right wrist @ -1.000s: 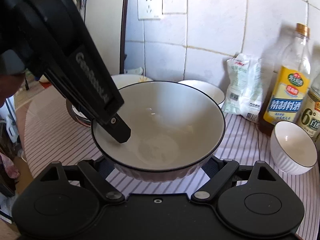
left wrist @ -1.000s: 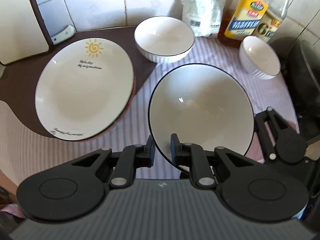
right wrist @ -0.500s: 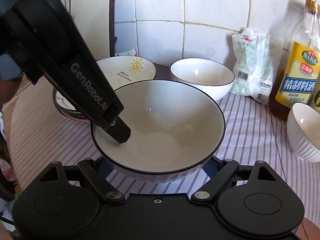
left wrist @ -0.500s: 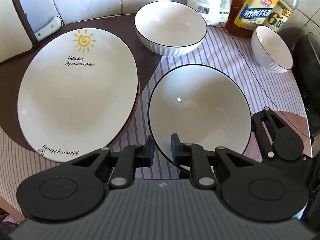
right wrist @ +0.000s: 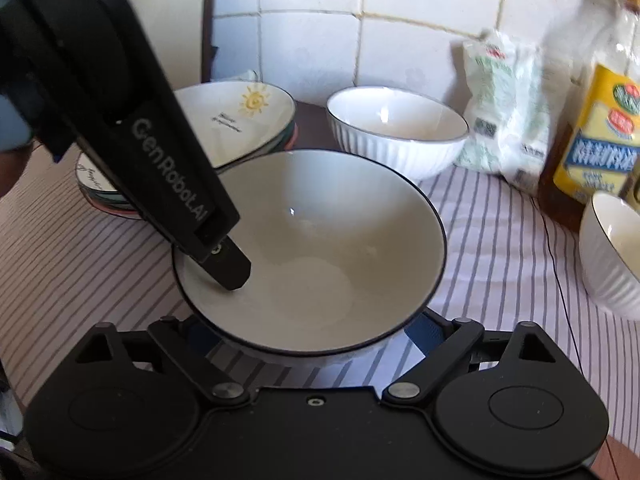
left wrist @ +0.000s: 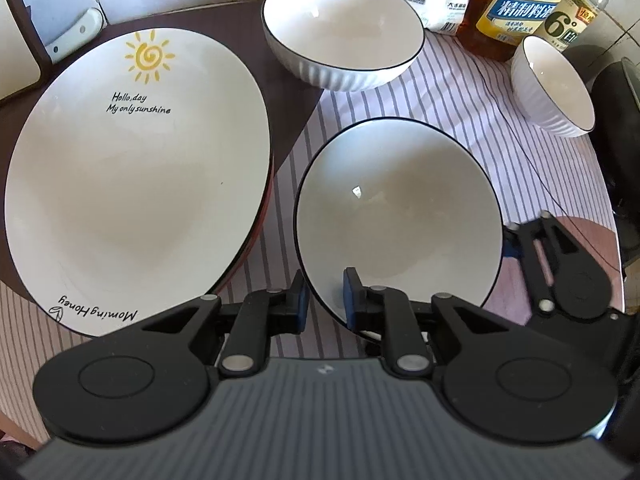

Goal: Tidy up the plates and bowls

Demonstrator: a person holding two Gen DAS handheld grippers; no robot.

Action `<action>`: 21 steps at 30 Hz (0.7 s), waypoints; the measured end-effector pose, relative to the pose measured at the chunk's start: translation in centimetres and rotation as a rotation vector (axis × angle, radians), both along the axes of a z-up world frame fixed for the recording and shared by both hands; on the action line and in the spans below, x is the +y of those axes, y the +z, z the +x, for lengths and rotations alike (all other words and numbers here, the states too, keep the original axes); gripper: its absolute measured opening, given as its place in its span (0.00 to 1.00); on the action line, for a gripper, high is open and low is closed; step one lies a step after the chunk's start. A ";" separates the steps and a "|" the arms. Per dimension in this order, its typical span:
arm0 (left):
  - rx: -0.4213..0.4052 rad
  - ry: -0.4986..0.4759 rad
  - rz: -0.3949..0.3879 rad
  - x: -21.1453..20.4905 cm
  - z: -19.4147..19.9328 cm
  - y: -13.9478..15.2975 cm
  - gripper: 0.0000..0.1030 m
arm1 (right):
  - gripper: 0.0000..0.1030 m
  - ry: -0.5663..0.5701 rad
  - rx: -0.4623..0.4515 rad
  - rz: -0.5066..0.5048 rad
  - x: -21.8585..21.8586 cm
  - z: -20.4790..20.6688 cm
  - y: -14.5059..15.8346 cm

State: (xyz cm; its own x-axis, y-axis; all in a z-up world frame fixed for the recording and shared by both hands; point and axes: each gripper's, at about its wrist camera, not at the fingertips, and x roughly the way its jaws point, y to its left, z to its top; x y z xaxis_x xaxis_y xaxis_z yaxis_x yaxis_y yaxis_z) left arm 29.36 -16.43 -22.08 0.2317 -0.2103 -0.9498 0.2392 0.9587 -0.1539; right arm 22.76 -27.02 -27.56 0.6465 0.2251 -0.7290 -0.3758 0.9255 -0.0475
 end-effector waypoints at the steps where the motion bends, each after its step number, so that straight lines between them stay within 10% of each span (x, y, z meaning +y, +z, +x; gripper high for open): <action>1: -0.001 -0.003 0.002 0.1 0.0 0.2 0.19 | 0.93 -0.014 0.021 -0.003 -0.1 0.0 0.2; 21: -0.088 -0.116 -0.086 2.7 1.5 10.8 0.38 | 0.87 -0.334 0.165 0.462 -8.7 -1.8 12.1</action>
State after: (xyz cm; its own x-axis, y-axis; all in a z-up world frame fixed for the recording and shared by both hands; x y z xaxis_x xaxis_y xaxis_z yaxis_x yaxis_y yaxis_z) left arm 30.86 -13.74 -11.26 0.2823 -0.3203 -0.9043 0.3636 0.9080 -0.2080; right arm 20.98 -35.68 -15.48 0.6235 0.3468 -0.7007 -0.0290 0.9059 0.4226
